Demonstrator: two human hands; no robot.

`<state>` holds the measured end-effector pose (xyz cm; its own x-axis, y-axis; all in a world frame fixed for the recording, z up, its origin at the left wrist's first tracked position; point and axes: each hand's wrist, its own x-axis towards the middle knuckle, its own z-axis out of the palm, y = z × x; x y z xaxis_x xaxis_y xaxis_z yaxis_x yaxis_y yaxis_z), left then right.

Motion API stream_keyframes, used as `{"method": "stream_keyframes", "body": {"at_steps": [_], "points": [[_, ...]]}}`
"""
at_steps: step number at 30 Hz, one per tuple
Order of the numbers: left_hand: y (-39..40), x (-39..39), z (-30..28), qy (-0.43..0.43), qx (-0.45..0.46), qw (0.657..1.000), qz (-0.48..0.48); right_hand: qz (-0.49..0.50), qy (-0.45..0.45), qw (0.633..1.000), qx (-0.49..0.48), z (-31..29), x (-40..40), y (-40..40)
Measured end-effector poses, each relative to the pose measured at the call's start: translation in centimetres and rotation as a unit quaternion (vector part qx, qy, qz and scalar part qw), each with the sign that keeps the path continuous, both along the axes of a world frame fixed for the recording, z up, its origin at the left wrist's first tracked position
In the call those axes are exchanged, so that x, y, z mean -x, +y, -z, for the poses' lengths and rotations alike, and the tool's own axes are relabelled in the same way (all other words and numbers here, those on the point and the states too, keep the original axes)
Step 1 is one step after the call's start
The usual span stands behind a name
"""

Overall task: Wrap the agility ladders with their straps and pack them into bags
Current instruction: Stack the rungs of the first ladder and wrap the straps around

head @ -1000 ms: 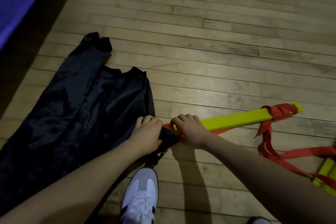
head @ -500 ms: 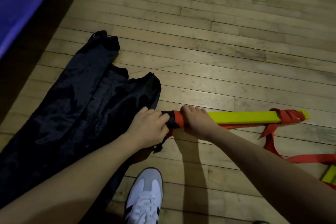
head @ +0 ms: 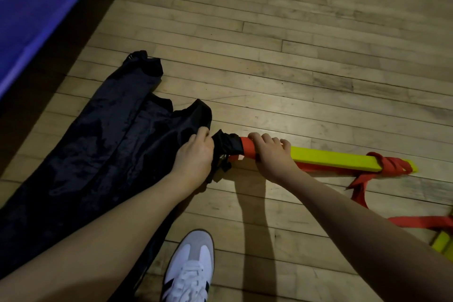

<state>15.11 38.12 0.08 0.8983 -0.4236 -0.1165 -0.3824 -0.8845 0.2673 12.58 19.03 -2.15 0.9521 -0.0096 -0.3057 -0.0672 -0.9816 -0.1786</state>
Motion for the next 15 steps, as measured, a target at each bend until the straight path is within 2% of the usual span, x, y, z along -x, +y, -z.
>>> {"method": "stream_keyframes", "body": {"at_steps": [3, 6, 12, 15], "points": [[-0.4, -0.6, -0.5, 0.035, 0.029, 0.999, 0.019, -0.008, -0.013, 1.0, -0.009, -0.5, 0.6, -0.8], [-1.7, -0.5, -1.1, 0.06, -0.004, 0.996, 0.068, 0.005, -0.024, 1.0, 0.001, -1.2, 1.1, -1.6], [-3.1, -0.6, -2.7, -0.02, -0.084, 0.991, 0.099, 0.016, -0.016, 0.999, 0.042, -2.2, 2.2, -2.6], [-2.6, -0.7, -3.5, -0.017, -0.066, 0.994, 0.08, 0.052, -0.005, 0.998, 0.045, -2.3, 2.2, -2.8]]}}
